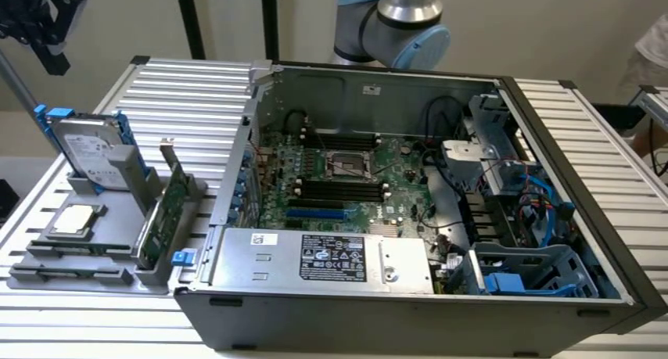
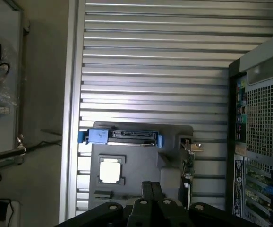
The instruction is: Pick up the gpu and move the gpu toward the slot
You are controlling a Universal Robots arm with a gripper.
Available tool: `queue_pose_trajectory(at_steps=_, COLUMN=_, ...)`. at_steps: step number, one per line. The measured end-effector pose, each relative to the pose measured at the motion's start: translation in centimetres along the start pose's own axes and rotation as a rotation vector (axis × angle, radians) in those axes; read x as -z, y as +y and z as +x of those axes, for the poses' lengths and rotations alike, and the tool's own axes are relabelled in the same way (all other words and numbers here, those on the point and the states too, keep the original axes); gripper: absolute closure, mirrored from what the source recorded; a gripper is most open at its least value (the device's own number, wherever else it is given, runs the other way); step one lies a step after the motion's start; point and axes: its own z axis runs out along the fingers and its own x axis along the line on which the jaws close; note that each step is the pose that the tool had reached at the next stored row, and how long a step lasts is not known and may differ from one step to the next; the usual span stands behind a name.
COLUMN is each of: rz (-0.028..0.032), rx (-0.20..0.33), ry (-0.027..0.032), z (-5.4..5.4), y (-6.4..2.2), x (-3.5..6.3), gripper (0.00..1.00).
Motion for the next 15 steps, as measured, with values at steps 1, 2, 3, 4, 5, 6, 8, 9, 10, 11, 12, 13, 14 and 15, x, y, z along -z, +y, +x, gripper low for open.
queue_pose_trajectory(at_steps=1, rz=0.0002, rx=0.0, ry=0.0004, z=-0.1, y=-0.02, x=0.03, gripper=0.89)
queue_pose_trajectory(at_steps=2, rz=0.0002, rx=-0.001, ry=0.0, z=-0.3, y=-0.08, x=0.02, gripper=0.89)
queue_pose_trajectory(at_steps=3, rz=0.0002, rx=-0.002, ry=-0.0005, z=-0.7, y=-0.18, x=0.0, gripper=0.89)
queue_pose_trajectory(at_steps=4, rz=0.0002, rx=-0.004, ry=-0.001, z=-1.2, y=-0.29, x=0.0, gripper=0.89)
queue_pose_trajectory(at_steps=5, rz=0.0002, rx=-0.006, ry=-0.0014, z=-1.8, y=-0.43, x=-0.01, gripper=0.89)
queue_pose_trajectory(at_steps=6, rz=0.0002, rx=-0.008, ry=-0.0021, z=-2.6, y=-0.6, x=-0.03, gripper=0.89)
queue_pose_trajectory(at_steps=8, rz=0.0001, rx=-0.014, ry=-0.0039, z=-4.5, y=-0.95, x=-0.1, gripper=0.89)
queue_pose_trajectory(at_steps=9, rz=0.0001, rx=-0.018, ry=-0.0049, z=-5.8, y=-1.15, x=-0.14, gripper=0.89)
queue_pose_trajectory(at_steps=10, rz=-0.0002, rx=-0.022, ry=-0.0062, z=-7.1, y=-1.32, x=-0.22, gripper=0.89)
queue_pose_trajectory(at_steps=11, rz=-0.0005, rx=-0.027, ry=-0.0075, z=-8.5, y=-1.47, x=-0.31, gripper=0.89)
queue_pose_trajectory(at_steps=12, rz=-0.0008, rx=-0.031, ry=-0.0088, z=-10.0, y=-1.58, x=-0.42, gripper=0.89)
queue_pose_trajectory(at_steps=13, rz=-0.0013, rx=-0.037, ry=-0.0103, z=-11.7, y=-1.66, x=-0.57, gripper=0.89)
queue_pose_trajectory(at_steps=14, rz=-0.002, rx=-0.043, ry=-0.012, z=-13.5, y=-1.68, x=-0.75, gripper=0.89)
queue_pose_trajectory(at_steps=15, rz=-0.0027, rx=-0.049, ry=-0.0135, z=-15.3, y=-1.63, x=-0.96, gripper=0.89)
